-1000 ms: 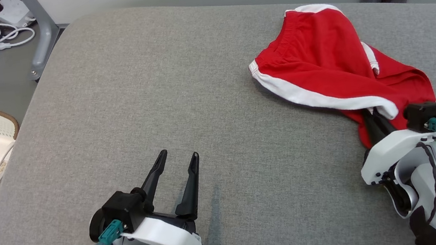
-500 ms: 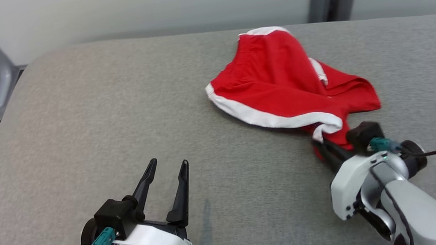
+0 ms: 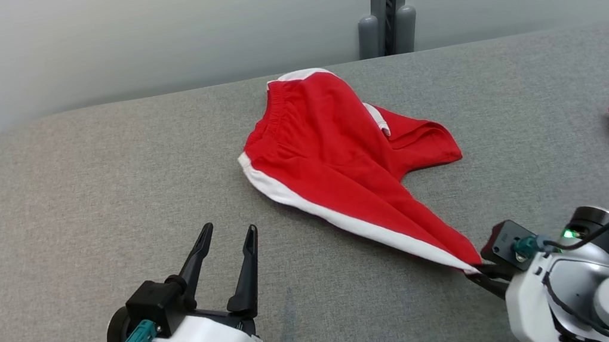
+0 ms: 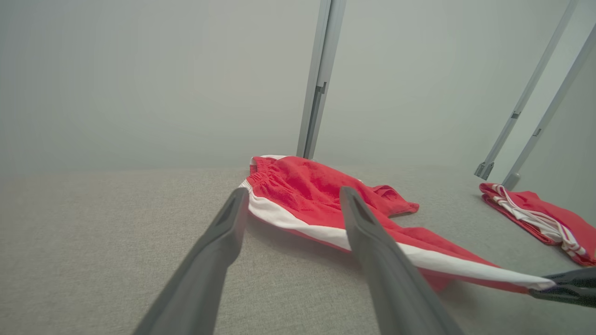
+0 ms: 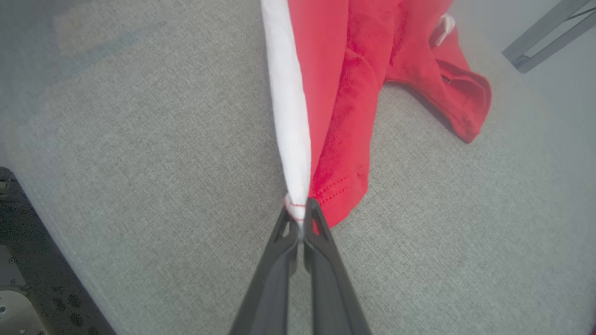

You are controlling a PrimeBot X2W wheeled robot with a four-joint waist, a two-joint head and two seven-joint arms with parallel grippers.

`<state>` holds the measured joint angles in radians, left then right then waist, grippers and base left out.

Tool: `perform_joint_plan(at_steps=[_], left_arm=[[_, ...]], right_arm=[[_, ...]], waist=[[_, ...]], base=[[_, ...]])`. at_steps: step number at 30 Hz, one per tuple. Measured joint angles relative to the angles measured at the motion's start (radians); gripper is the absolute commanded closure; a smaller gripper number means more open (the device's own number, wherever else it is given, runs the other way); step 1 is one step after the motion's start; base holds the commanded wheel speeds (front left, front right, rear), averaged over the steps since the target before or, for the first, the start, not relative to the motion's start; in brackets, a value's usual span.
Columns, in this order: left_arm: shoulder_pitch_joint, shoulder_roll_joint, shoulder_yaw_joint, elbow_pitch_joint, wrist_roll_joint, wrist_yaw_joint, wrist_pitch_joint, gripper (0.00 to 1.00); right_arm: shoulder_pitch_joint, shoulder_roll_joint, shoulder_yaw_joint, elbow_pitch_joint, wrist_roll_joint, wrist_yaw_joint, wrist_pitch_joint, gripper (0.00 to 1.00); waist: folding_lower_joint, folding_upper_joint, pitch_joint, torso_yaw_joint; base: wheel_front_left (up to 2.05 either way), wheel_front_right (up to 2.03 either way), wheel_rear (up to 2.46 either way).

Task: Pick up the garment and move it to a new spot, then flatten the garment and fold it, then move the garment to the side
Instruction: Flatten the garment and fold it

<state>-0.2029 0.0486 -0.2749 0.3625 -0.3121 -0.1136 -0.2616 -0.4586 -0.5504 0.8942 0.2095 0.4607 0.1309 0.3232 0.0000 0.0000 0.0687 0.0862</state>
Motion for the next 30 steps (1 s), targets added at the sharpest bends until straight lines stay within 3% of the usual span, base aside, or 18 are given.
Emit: perform_joint_plan(at_steps=[7, 13, 17, 18, 19, 25, 30], left_arm=[[-0.001, 0.0, 0.0, 0.001, -0.001, -0.004, 0.0, 0.0], [-0.001, 0.001, 0.004, 0.002, 0.0, -0.006, 0.0, 0.0], [-0.001, 0.0, 0.007, 0.001, 0.002, -0.007, 0.0, 0.0], [-0.001, 0.001, 0.009, 0.001, 0.003, -0.007, 0.0, 0.0], [-0.002, 0.001, 0.01, 0.001, 0.003, -0.007, 0.0, 0.0], [-0.003, 0.0, 0.012, 0.004, 0.013, -0.009, 0.0, 0.0], [-0.011, 0.0, 0.018, 0.005, 0.018, -0.009, 0.0, 0.0]], right_arm=[[0.008, -0.146, 0.09, -0.13, 0.04, 0.0, 0.096, 1.0], [0.009, -0.239, 0.156, -0.163, 0.05, 0.0, 0.15, 1.0], [0.006, -0.266, 0.168, -0.17, 0.045, 0.0, 0.142, 1.0], [0.005, -0.265, 0.15, -0.167, 0.034, 0.0, 0.117, 0.47], [0.005, -0.257, 0.128, -0.162, 0.038, 0.0, 0.104, 0.0], [0.033, -0.188, -0.018, -0.126, 0.042, 0.0, 0.039, 0.0], [0.081, -0.049, -0.298, -0.041, -0.01, 0.0, -0.121, 0.0]], waist=[[0.0, 0.0, 0.001, -0.003], [0.0, 0.0, -0.003, -0.004], [0.0, 0.0, 0.004, -0.006], [0.0, 0.0, 0.007, -0.008], [0.0, 0.0, 0.009, -0.01], [0.0, 0.0, 0.02, -0.028], [0.0, 0.0, 0.028, -0.047]], base=[[0.0, 0.0, 0.0], [0.0, 0.0, 0.0], [0.0, 0.0, 0.0], [0.0, 0.0, 0.0], [0.0, 0.0, 0.0], [0.0, 0.0, 0.0], [0.0, 0.0, 0.0]])
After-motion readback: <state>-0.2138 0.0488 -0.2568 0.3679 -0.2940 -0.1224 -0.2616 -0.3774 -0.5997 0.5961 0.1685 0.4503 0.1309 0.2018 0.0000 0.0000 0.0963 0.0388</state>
